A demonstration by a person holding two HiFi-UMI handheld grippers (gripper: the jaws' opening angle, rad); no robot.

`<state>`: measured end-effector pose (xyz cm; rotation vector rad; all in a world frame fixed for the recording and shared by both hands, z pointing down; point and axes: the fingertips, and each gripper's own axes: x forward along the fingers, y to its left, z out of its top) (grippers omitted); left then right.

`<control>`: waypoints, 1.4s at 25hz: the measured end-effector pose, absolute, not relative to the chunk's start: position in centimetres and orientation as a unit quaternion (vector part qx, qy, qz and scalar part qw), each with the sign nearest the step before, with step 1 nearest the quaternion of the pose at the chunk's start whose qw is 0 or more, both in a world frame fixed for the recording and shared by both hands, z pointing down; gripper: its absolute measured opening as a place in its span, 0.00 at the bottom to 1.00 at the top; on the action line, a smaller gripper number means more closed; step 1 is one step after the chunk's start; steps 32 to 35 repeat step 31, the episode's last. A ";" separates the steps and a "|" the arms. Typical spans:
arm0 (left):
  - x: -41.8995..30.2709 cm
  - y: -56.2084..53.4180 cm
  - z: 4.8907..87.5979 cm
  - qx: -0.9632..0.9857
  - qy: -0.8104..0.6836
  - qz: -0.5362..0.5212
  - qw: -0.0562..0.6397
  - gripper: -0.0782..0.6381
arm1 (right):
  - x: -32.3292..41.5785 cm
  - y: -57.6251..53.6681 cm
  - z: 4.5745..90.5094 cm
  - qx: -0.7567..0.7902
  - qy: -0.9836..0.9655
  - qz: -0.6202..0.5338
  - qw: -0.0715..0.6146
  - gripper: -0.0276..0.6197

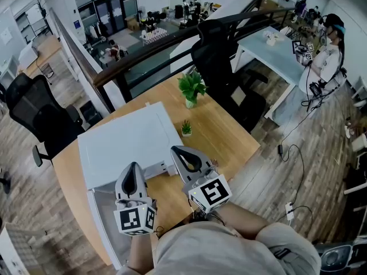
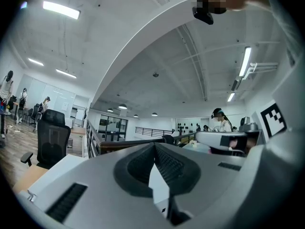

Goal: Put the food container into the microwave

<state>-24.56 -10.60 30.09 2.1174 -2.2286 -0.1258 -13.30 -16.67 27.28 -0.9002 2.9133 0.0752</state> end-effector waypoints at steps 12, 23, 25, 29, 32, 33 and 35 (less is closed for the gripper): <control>-24.6 -10.5 30.4 0.688 -0.724 -0.038 0.035 0.13 | -13.2 -16.8 27.6 -0.299 0.953 0.023 0.039 0.05; -24.6 -10.5 30.6 0.688 -0.724 -0.037 0.039 0.13 | -13.2 -16.7 28.0 -0.297 0.954 0.020 0.032 0.05; -24.6 -10.6 30.6 0.688 -0.724 -0.037 0.039 0.13 | -13.2 -16.7 28.0 -0.296 0.954 0.020 0.032 0.05; -24.6 -10.6 30.7 0.688 -0.723 -0.036 0.040 0.13 | -13.3 -16.7 28.1 -0.297 0.954 0.017 0.032 0.05; -24.7 -10.6 30.7 0.689 -0.723 -0.035 0.040 0.13 | -13.4 -16.6 28.1 -0.295 0.955 0.018 0.030 0.05; -24.7 -10.6 30.7 0.689 -0.723 -0.035 0.040 0.13 | -13.4 -16.6 28.1 -0.295 0.955 0.018 0.030 0.05; -24.7 -10.6 30.7 0.689 -0.723 -0.035 0.040 0.13 | -13.4 -16.6 28.1 -0.295 0.955 0.018 0.030 0.05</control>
